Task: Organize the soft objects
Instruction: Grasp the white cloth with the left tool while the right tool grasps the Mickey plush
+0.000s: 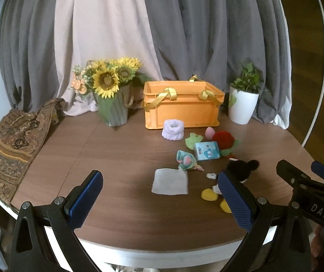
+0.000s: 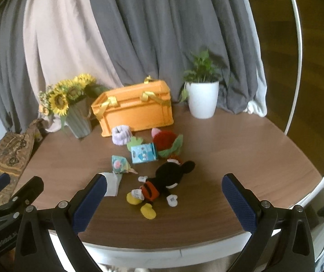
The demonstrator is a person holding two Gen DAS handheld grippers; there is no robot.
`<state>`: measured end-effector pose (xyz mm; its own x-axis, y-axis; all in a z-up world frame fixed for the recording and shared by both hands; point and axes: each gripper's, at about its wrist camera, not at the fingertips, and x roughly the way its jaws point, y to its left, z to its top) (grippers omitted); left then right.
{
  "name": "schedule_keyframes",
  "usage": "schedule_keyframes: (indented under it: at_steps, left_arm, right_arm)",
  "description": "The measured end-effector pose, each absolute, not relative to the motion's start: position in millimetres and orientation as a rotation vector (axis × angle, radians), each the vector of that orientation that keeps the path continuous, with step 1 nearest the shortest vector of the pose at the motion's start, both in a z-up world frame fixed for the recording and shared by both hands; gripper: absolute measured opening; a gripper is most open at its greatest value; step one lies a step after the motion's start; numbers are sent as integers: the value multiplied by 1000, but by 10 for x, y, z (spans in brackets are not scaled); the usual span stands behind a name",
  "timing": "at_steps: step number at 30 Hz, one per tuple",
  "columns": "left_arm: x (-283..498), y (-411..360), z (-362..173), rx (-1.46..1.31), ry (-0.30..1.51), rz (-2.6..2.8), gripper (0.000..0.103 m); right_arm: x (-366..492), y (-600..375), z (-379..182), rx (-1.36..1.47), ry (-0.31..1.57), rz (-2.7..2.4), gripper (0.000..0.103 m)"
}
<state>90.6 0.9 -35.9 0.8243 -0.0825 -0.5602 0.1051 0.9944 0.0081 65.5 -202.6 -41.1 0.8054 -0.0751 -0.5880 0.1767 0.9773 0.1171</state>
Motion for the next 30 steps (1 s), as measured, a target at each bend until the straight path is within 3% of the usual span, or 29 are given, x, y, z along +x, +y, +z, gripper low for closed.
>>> schedule_keyframes:
  at_steps: [11, 21, 30]
  left_arm:
    - [1619, 50, -825, 107, 670, -195, 101]
    - [1985, -67, -1308, 108, 777, -289, 92]
    - [2156, -97, -1580, 115, 826, -328, 84]
  right_arm:
    - [1226, -1885, -831, 175, 716, -201, 98]
    - [1509, -1888, -1241, 235, 814, -228, 85]
    - [1630, -1826, -1506, 258, 863, -216, 80]
